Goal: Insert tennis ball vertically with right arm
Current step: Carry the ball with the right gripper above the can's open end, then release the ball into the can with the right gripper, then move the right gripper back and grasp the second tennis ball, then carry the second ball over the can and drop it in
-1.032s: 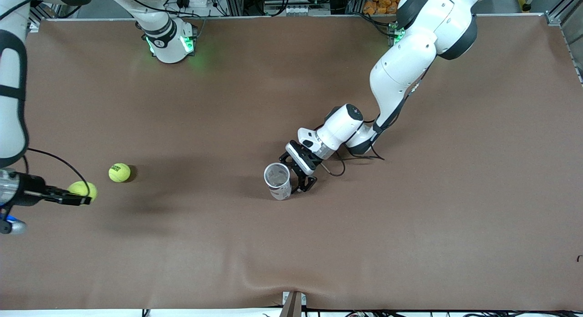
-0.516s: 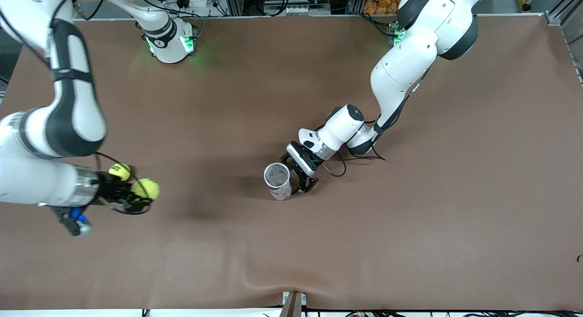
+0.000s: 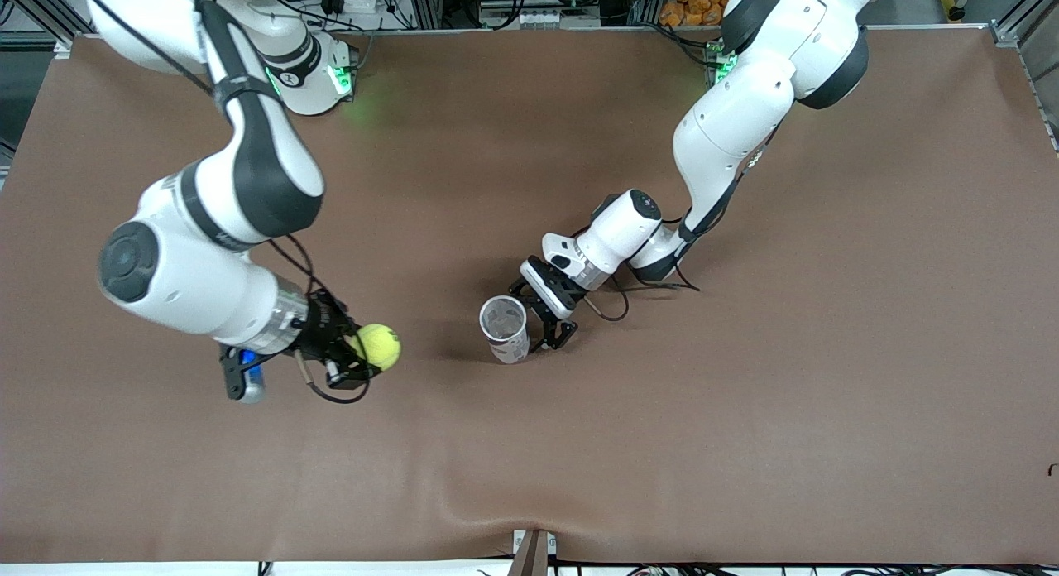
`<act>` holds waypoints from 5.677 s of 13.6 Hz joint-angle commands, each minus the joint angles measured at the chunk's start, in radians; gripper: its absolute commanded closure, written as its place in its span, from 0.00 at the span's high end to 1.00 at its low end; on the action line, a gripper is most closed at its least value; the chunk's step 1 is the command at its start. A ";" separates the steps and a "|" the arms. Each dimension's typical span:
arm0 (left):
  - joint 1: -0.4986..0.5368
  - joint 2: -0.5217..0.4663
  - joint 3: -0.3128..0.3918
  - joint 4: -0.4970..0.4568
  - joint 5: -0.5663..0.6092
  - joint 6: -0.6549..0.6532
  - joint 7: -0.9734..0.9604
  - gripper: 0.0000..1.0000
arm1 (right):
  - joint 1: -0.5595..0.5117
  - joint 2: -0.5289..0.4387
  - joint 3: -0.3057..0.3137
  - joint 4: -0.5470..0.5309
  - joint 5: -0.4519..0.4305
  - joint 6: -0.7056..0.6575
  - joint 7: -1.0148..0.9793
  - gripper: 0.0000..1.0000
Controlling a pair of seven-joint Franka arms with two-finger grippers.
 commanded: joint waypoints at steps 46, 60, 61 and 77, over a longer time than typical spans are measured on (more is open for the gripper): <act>0.018 -0.028 -0.006 -0.045 0.037 0.003 -0.001 1.00 | -0.395 -0.122 -0.025 -0.381 -0.249 -0.150 -1.271 1.00; 0.020 -0.028 -0.006 -0.045 0.037 0.003 -0.001 1.00 | -0.439 -0.163 -0.100 -0.829 -0.263 0.397 -1.600 1.00; 0.020 -0.028 -0.006 -0.045 0.037 0.003 -0.001 1.00 | -0.439 -0.151 -0.100 -0.829 -0.263 0.413 -1.602 1.00; 0.026 -0.031 -0.008 -0.039 0.037 0.003 -0.004 1.00 | -0.334 -0.141 -0.093 -0.394 -0.087 -0.117 -1.322 0.00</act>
